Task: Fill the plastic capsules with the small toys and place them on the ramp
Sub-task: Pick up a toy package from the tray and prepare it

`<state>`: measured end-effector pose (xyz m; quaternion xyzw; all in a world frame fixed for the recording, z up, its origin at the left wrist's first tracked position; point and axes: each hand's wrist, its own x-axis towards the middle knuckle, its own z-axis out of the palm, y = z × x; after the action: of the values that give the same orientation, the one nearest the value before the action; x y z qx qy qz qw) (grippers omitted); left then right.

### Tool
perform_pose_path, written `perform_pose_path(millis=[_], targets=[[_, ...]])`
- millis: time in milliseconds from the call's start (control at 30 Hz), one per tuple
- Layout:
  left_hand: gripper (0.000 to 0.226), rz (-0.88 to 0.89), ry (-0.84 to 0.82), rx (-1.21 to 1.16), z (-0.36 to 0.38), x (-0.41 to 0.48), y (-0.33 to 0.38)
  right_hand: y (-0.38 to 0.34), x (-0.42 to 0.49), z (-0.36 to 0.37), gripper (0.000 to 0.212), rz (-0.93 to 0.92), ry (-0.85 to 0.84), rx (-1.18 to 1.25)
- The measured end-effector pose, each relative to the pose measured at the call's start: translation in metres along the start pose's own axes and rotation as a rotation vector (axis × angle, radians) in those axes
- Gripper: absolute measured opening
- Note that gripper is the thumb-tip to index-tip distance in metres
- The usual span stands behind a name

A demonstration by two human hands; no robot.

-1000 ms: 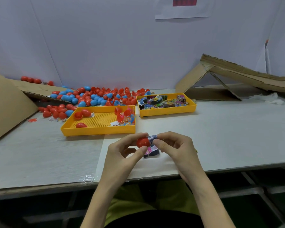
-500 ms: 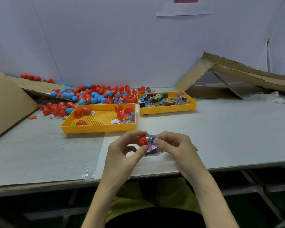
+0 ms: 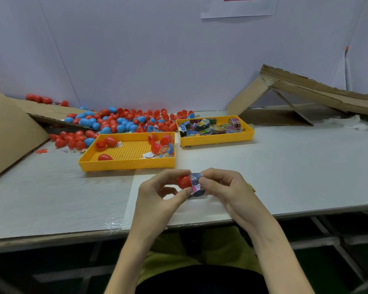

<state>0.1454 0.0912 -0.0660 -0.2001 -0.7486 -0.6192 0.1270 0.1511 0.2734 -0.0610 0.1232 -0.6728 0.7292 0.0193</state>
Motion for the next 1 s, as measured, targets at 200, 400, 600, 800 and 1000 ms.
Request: perform_pose_path(millis=[200,400,600,800,1000], targets=[[0.035,0.039,0.051,0.061,0.0043,-0.0011,-0.0034,0.0021,0.0018,0.0028,0.015,0.05,0.08,-0.033],[0.034,0.066,0.082,0.098,0.006,-0.0016,-0.0038,0.0024,0.0029,0.0042,0.016,0.053,0.119,-0.041],[0.033,0.069,0.093,0.068,0.0062,-0.0024,-0.004,0.0003,0.003,0.0038,0.018,0.068,0.113,-0.019],[0.033,0.061,0.099,0.076,0.0072,-0.002,-0.003,0.0006,0.0034,0.003,0.02,0.067,0.083,-0.017],[0.034,0.05,0.101,0.098,0.0072,-0.0027,-0.0025,0.0037,0.0039,0.0035,0.015,0.048,0.093,-0.068]])
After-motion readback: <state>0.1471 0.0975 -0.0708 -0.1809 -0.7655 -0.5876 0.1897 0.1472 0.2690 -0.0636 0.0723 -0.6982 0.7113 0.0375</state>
